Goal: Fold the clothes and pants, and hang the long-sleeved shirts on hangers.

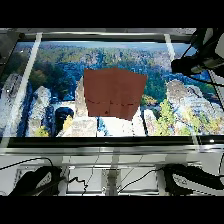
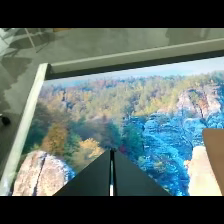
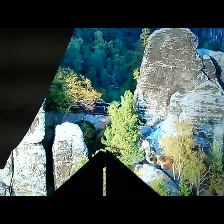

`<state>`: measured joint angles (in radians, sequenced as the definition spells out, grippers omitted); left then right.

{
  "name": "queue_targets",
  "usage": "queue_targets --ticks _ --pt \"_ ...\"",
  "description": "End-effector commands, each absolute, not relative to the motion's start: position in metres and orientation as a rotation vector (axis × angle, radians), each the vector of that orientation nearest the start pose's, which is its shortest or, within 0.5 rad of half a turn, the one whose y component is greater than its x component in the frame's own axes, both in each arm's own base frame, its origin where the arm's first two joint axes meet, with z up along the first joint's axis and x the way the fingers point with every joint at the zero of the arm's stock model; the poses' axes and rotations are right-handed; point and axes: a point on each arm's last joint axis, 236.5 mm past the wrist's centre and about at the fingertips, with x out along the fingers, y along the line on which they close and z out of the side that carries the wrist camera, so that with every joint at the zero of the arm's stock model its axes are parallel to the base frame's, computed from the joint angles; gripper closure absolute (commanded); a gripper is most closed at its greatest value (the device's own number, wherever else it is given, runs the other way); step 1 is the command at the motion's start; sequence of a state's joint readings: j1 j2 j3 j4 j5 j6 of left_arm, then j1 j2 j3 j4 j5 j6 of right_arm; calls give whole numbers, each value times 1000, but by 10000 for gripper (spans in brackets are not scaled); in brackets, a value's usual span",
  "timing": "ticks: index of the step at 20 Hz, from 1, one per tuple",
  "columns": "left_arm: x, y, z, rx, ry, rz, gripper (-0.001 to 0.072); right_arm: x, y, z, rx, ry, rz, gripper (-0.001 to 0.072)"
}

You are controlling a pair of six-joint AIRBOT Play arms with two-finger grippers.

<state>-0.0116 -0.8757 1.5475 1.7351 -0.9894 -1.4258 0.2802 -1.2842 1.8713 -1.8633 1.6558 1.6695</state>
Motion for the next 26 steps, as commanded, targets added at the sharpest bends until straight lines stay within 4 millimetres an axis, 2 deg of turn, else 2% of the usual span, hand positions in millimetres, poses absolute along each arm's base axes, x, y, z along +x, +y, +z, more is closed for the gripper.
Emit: queue_targets --ticks 1,11,14,18,20,22,24,26 --pt "369 28 366 257 324 88 692 381 39 230 -190 1024 -73 704" --pt "369 28 366 257 324 88 692 381 39 230 -191 1024 -72 704" --pt "374 27 371 259 297 87 692 381 39 230 -191 1024 -72 704" --pt "378 23 367 244 307 70 692 381 40 230 -189 1023 -69 704" --pt "381 20 362 178 314 66 692 388 43 234 -187 989 -59 704" --pt "387 19 335 79 393 76 691 394 48 238 -176 957 -38 704" --pt "390 21 280 -32 561 111 691 396 53 238 -168 951 -21 704" --pt "389 22 210 -58 774 137 690 395 53 238 -205 954 0 704"
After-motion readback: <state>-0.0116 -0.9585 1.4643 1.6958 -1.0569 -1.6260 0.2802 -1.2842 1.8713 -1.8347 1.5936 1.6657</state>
